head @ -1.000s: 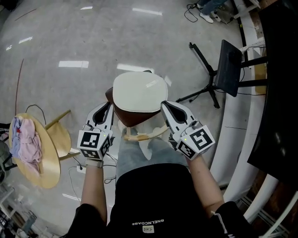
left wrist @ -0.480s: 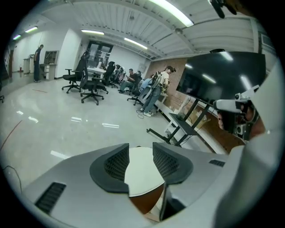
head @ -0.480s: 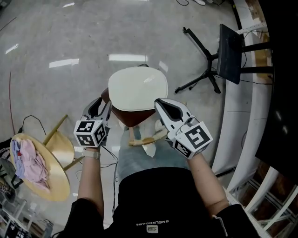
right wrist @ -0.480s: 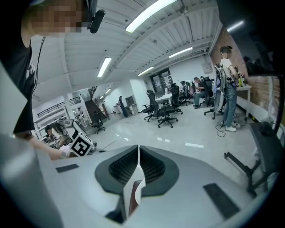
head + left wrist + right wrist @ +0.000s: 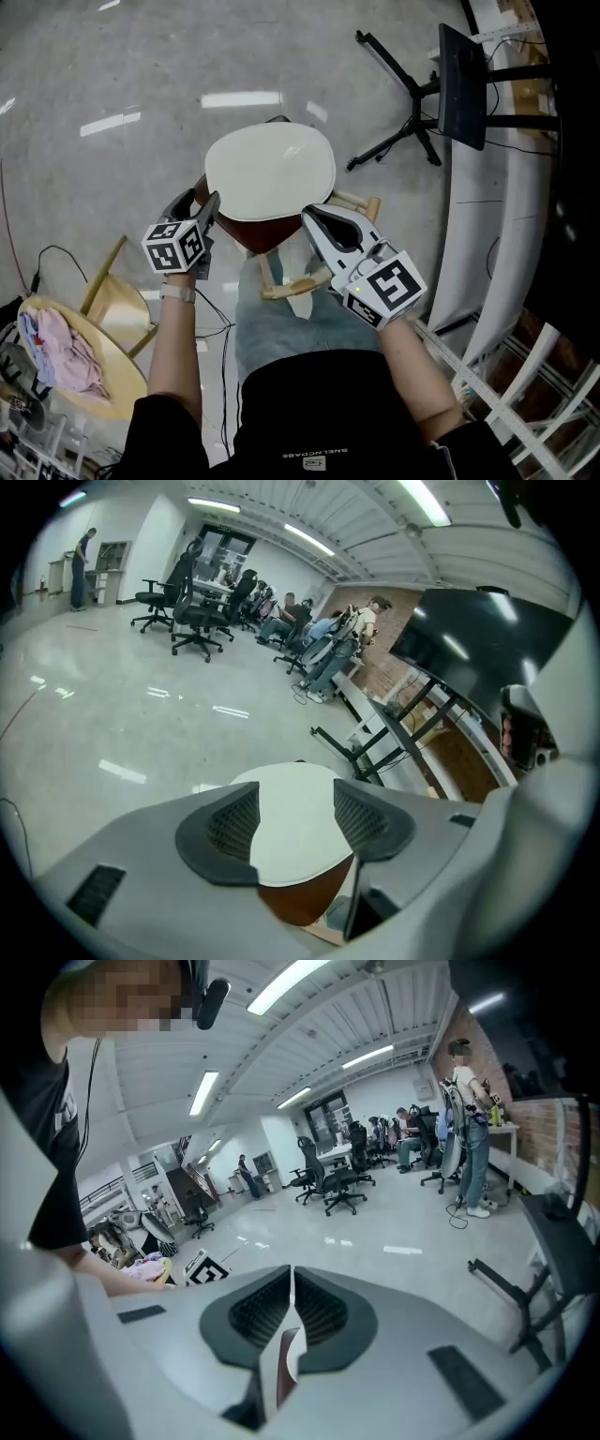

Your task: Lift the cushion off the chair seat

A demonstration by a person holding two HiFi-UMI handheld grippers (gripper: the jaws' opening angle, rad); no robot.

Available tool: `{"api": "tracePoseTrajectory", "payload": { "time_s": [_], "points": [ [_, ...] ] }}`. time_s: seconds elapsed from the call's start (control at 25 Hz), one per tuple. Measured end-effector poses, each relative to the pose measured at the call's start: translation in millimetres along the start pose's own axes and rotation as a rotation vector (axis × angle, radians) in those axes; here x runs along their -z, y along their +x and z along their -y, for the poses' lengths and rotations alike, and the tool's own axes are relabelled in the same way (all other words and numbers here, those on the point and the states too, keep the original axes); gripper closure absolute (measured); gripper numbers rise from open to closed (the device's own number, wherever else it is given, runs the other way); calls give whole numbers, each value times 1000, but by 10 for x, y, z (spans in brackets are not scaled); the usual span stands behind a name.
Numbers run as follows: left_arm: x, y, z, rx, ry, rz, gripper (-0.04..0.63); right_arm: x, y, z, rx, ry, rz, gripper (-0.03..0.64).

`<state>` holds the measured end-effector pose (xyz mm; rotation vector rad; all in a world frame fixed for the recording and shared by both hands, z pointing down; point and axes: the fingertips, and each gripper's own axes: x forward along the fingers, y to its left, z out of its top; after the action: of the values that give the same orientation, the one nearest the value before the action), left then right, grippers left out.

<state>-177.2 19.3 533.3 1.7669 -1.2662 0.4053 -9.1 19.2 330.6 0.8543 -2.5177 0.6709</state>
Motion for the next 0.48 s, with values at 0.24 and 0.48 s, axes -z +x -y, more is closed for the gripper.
{"api": "tracePoseTrajectory", "payload": {
  "time_s": [0.24, 0.48],
  "points": [
    [177, 444, -334, -18, -2, -76, 324, 155, 208, 24, 7, 23, -29, 611],
    [336, 795, -673, -32, 17, -138, 321, 256, 373, 50, 20, 56, -40, 611]
  ]
}}
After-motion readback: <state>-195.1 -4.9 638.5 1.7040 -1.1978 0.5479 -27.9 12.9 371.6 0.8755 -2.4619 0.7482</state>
